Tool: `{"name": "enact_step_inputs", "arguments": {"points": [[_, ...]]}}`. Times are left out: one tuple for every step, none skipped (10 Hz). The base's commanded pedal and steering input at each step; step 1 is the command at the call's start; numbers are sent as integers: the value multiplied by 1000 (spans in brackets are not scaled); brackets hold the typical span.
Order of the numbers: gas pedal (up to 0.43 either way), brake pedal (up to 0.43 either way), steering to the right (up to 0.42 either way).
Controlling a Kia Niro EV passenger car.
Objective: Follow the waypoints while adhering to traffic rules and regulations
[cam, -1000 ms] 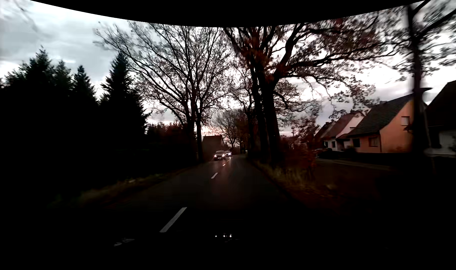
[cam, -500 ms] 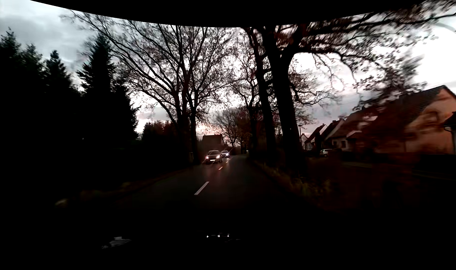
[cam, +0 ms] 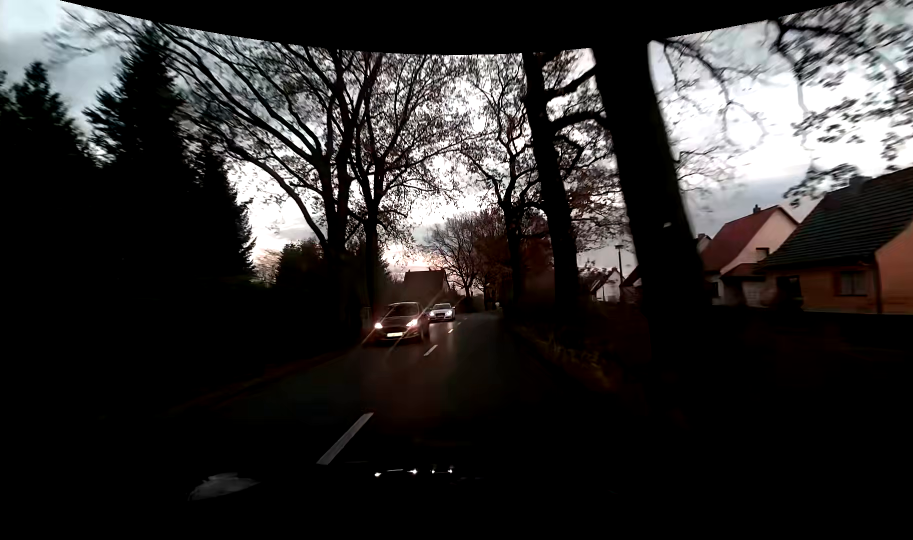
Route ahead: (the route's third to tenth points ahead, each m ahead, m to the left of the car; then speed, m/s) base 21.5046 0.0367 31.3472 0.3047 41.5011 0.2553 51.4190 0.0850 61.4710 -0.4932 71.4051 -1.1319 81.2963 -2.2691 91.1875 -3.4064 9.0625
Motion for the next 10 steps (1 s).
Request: {"name": "enact_step_inputs", "arguments": {"points": [[87, 0, -6], [87, 0, -6], [87, 0, -6], [87, 0, -6], [87, 0, -6], [87, 0, -6], [87, 0, -6], [87, 0, -6], [87, 0, -6], [87, 0, -6]]}}
